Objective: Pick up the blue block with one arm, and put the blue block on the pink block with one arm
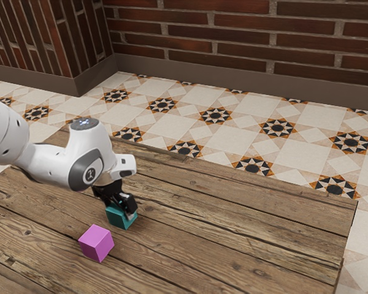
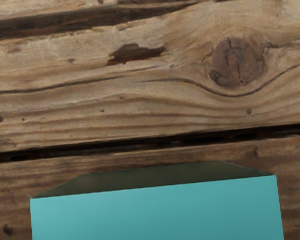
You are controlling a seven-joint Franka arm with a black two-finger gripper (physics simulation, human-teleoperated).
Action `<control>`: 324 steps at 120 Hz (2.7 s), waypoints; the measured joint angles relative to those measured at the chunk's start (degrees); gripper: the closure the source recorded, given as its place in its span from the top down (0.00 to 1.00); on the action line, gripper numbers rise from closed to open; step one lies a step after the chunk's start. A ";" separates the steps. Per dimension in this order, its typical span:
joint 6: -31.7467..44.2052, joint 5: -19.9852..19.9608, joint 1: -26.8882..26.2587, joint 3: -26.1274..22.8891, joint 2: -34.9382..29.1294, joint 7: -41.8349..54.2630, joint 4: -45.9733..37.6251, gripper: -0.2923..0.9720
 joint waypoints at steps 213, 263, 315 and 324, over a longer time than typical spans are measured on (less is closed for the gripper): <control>-4.39 6.79 -3.38 1.79 -27.59 -3.16 -17.08 0.51; -9.84 7.15 -3.18 1.85 -31.87 -4.68 -20.59 0.51; -10.44 7.91 -3.27 1.76 -30.78 -6.16 -20.55 0.51; -10.10 7.93 -3.27 1.76 -30.19 -6.44 -20.58 0.51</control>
